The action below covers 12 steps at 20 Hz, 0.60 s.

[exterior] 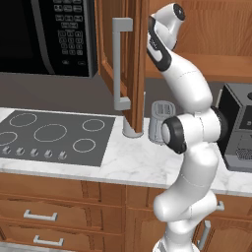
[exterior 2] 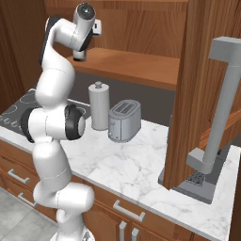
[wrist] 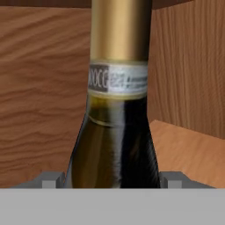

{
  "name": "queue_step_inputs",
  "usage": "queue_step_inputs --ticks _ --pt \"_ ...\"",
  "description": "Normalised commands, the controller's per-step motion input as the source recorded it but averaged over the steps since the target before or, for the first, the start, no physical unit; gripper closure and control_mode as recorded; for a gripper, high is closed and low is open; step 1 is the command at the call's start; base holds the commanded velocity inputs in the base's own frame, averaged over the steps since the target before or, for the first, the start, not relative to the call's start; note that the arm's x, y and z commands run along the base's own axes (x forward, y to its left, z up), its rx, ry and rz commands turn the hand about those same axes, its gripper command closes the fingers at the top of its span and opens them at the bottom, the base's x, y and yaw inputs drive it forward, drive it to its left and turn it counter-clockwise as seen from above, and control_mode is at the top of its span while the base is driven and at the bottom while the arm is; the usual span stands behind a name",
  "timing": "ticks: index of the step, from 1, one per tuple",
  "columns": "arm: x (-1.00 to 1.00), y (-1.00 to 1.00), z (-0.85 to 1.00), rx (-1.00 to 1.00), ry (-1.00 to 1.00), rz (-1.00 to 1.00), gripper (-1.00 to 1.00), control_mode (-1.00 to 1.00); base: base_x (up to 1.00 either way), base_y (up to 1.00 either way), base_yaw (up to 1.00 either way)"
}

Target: Get the candle and the wine from the cabinet and move them to the dining counter.

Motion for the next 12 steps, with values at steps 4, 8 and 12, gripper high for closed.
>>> queue_step_inputs --ticks 4,8,12 --pt "-0.44 -0.02 0.0 0.0 0.0 0.05 1.0 -1.0 0.0 0.0 0.0" --pt "-0.42 -0.01 0.0 0.0 0.0 0.05 1.0 -1.0 0.0 0.0 0.0" --pt "-0.4 -0.03 0.0 0.0 0.0 0.03 1.0 -1.0 0.0 0.0 0.0"
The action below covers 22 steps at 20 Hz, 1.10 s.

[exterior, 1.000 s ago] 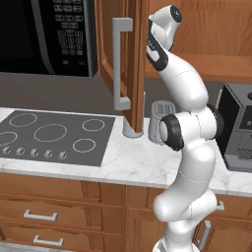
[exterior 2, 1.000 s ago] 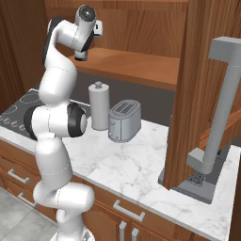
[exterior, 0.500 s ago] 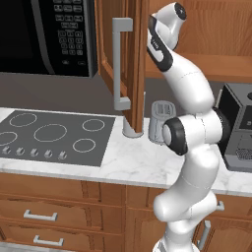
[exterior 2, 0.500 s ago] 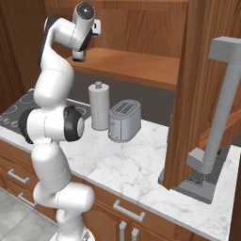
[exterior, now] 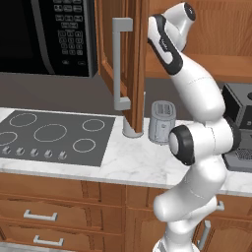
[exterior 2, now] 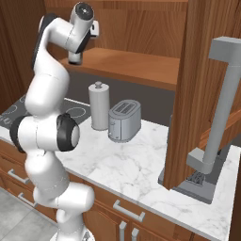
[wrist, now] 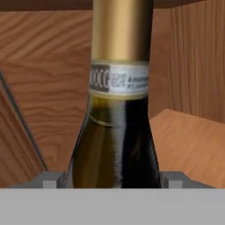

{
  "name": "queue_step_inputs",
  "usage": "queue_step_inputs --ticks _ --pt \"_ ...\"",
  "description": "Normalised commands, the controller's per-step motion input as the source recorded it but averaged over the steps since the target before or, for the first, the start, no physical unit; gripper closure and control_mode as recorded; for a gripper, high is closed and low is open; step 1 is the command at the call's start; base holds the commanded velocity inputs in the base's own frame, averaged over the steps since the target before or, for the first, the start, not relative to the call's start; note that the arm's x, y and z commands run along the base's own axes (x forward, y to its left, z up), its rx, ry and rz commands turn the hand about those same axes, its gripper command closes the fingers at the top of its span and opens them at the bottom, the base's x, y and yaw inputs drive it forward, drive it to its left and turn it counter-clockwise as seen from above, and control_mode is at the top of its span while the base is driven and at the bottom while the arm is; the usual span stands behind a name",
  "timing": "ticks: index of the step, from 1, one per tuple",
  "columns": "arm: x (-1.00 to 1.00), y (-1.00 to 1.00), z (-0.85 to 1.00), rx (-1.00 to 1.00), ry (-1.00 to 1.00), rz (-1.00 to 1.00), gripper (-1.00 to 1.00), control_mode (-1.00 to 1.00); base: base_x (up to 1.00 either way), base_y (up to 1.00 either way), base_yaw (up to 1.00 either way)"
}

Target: Get the candle and the wine from the cabinet and move them to the dining counter.

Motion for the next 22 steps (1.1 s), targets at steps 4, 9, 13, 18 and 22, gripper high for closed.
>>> queue_step_inputs --ticks 4,9,13,18,22 --pt "-0.47 -0.12 0.0 0.0 0.0 0.0 1.0 -1.0 0.0 0.0 0.0" --pt "-0.66 -0.26 0.02 0.0 0.0 0.0 1.0 -1.0 0.0 0.0 0.0" --pt "-0.76 -0.26 0.03 0.0 0.0 0.0 1.0 -1.0 0.0 0.0 0.0" --pt "-0.97 -0.39 0.0 0.0 0.0 0.0 1.0 -1.0 0.0 0.0 0.0" --pt "-0.99 -0.4 0.0 -0.01 -0.02 0.0 1.0 -1.0 0.0 0.0 0.0"
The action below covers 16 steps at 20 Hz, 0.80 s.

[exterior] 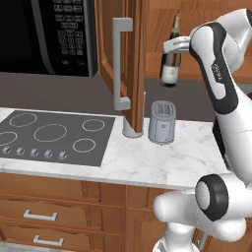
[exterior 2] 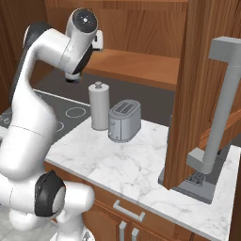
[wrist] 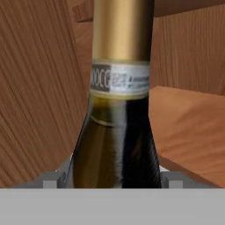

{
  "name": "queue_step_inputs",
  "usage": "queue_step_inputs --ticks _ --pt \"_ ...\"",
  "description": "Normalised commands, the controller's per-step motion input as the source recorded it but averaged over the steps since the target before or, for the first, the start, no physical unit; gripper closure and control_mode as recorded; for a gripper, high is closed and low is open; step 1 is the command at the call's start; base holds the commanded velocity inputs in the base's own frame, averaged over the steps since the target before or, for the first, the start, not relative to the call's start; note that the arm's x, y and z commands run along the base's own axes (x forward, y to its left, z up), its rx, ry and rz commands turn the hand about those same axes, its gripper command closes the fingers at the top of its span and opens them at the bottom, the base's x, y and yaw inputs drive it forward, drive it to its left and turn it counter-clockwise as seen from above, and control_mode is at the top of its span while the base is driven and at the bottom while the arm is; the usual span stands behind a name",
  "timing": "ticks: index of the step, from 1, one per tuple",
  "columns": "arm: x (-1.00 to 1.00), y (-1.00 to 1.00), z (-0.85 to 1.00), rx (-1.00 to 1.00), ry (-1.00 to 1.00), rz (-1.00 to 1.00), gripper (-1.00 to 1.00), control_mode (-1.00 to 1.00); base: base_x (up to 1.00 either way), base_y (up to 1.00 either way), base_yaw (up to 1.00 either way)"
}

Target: Get the candle and the wine from the cabinet and move them to the dining counter.

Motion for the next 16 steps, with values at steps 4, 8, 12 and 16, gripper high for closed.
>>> queue_step_inputs --ticks 4,8,12,16 --pt "-0.82 -0.22 0.0 -0.09 -0.06 0.0 1.0 -1.0 0.0 0.0 0.0" --pt "-0.76 -0.04 0.0 -0.19 -0.12 -0.02 1.0 -1.0 0.0 0.0 0.0" --pt "-0.75 0.0 0.0 -0.27 -0.17 -0.04 1.0 -1.0 0.0 0.0 0.0" --pt "-0.65 -0.01 0.0 -0.11 -0.05 -0.03 1.0 -1.0 0.0 0.0 0.0"
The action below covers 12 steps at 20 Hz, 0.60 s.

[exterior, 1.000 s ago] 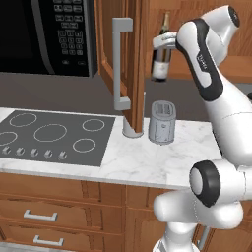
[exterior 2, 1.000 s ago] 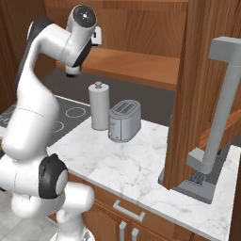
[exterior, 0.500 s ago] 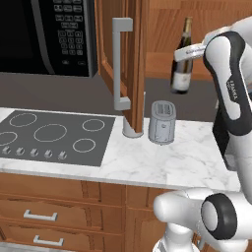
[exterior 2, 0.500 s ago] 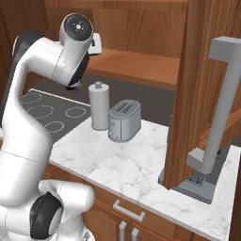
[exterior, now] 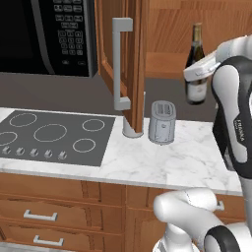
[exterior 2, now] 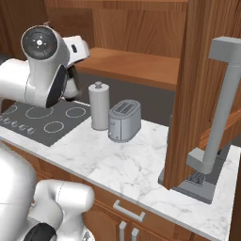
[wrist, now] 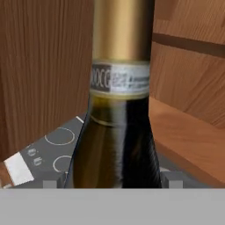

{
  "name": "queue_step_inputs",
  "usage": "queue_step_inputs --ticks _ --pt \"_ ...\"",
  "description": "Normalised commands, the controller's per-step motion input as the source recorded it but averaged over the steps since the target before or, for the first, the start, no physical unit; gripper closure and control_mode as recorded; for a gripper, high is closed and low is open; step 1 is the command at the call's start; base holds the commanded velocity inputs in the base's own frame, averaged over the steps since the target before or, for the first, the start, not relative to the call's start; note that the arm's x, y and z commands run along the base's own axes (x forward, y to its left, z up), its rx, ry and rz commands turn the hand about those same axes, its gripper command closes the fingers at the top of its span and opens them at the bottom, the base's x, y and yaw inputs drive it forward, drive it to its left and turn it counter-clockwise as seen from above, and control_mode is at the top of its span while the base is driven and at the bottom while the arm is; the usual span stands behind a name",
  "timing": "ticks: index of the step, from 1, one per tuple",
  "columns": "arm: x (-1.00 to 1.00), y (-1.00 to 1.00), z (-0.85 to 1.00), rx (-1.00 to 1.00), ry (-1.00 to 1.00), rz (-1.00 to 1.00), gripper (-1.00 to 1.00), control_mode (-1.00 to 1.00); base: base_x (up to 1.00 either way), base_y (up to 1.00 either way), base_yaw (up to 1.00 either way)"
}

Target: Get the candle and the wine from the cabinet and move them to the dining counter.

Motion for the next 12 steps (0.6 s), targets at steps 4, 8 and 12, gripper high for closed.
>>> queue_step_inputs --ticks 4,8,12 --pt "-0.47 -0.01 0.0 0.0 0.01 -0.12 1.0 -1.0 0.0 0.0 0.0" --pt "-0.53 -0.04 0.0 0.02 0.04 -0.19 1.0 -1.0 0.0 0.0 0.0" --pt "-0.59 -0.05 -0.01 0.0 0.01 -0.15 1.0 -1.0 0.0 0.0 0.0"
